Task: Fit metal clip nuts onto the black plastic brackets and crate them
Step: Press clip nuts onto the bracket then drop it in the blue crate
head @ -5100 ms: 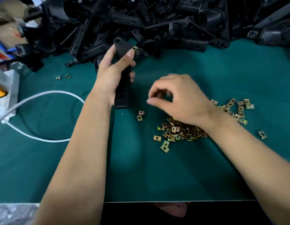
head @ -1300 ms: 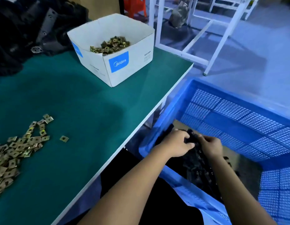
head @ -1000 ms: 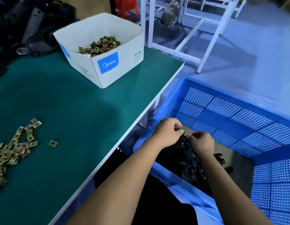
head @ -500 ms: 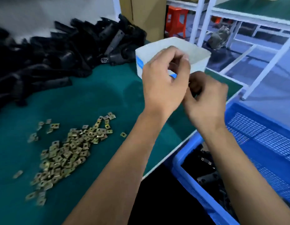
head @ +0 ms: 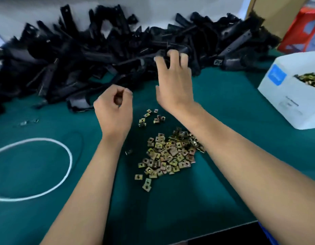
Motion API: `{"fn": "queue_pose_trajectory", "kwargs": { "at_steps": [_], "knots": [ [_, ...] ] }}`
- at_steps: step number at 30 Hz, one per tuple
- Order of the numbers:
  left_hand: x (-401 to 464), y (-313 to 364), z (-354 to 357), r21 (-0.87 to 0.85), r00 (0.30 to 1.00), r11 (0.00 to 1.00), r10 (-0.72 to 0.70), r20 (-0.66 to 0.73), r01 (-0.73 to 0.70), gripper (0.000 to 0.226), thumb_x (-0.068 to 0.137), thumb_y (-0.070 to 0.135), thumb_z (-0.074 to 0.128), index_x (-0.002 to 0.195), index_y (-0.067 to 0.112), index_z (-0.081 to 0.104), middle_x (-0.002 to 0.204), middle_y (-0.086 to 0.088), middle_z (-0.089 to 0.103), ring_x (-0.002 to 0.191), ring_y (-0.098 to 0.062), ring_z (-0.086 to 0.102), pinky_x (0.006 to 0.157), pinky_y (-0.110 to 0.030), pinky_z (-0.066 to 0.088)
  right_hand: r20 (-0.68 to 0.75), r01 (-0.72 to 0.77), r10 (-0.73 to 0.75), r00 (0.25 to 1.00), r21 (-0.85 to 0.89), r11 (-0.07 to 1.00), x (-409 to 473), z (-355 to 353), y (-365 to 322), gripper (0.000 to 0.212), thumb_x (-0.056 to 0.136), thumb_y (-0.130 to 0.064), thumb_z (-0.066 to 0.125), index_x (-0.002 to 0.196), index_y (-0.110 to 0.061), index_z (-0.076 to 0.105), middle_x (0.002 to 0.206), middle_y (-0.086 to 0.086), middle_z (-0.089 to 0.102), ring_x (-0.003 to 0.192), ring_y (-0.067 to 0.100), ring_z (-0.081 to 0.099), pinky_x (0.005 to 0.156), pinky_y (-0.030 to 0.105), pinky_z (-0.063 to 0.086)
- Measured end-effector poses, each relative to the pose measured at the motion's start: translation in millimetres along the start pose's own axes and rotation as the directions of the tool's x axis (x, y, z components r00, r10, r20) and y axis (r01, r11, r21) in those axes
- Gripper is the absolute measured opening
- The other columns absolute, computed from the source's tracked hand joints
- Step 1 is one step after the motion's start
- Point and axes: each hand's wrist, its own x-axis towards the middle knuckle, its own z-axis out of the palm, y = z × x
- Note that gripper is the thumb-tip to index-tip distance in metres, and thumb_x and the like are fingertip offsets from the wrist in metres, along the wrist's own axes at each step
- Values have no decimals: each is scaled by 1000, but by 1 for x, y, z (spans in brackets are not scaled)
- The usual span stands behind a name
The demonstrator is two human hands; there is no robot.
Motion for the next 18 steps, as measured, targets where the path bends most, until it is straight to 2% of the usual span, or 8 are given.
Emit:
{"fn": "queue_pose_trajectory", "kwargs": {
  "at_steps": [2,4,6,7,10,12,15,18],
  "knots": [
    [4,-13,-5,-15,999,999,-29,-31,28,18,92,17,59,82,9,71,74,-4,70,71,-24,67,71,-46,55,16,76,-76,997,-31,997,19,11,-20,84,80,-3,75,151,-27,39,160,16,27,148,41,23,108,53,38],
    [6,-21,-6,-23,996,997,-70,-52,69,18,91,17,58,81,9,72,73,-2,71,71,-23,67,70,-46,55,83,210,-203,976,-85,974,33,24,-35,82,80,5,70,150,-28,44,163,15,27,152,39,17,117,59,24],
    [9,-27,-6,-66,988,989,-137,-67,133,18,88,18,58,80,12,73,73,1,72,71,-23,69,71,-46,57,150,283,-262,953,-143,948,41,36,-43,64,81,4,72,138,-23,58,156,12,41,154,36,18,122,63,13],
    [10,-28,-6,-85,983,983,-167,-69,161,18,87,18,57,79,14,73,73,2,72,71,-23,70,71,-46,58,160,289,-263,952,-167,943,44,40,-43,54,83,3,72,131,-20,63,145,10,52,152,35,22,122,63,11],
    [13,-29,-4,-116,972,969,-228,-62,220,18,84,22,56,74,19,71,71,4,71,69,-22,69,69,-45,58,115,321,-302,946,-222,921,55,43,-36,26,89,-1,68,110,-17,71,102,3,67,136,31,40,121,59,16],
    [14,-27,-4,-137,965,960,-253,-64,243,19,83,24,55,73,21,71,69,4,71,66,-18,67,68,-43,58,73,351,-343,936,-220,910,63,39,-30,20,91,-3,68,103,-18,72,89,0,67,127,28,44,119,54,18],
    [16,-28,-4,-160,957,949,-284,-49,273,18,84,24,56,74,21,72,70,4,71,68,-17,67,70,-45,58,-16,379,-385,923,-145,914,70,26,-23,21,94,-11,67,112,-20,72,95,-3,71,122,23,46,111,45,21],
    [17,-29,-5,-220,939,918,-342,-27,328,16,85,24,58,75,20,70,71,3,71,75,-28,71,72,-54,58,-171,307,-284,943,123,944,69,8,-25,29,97,-20,66,126,-18,68,111,-2,72,115,22,56,98,37,40]
  ]
}}
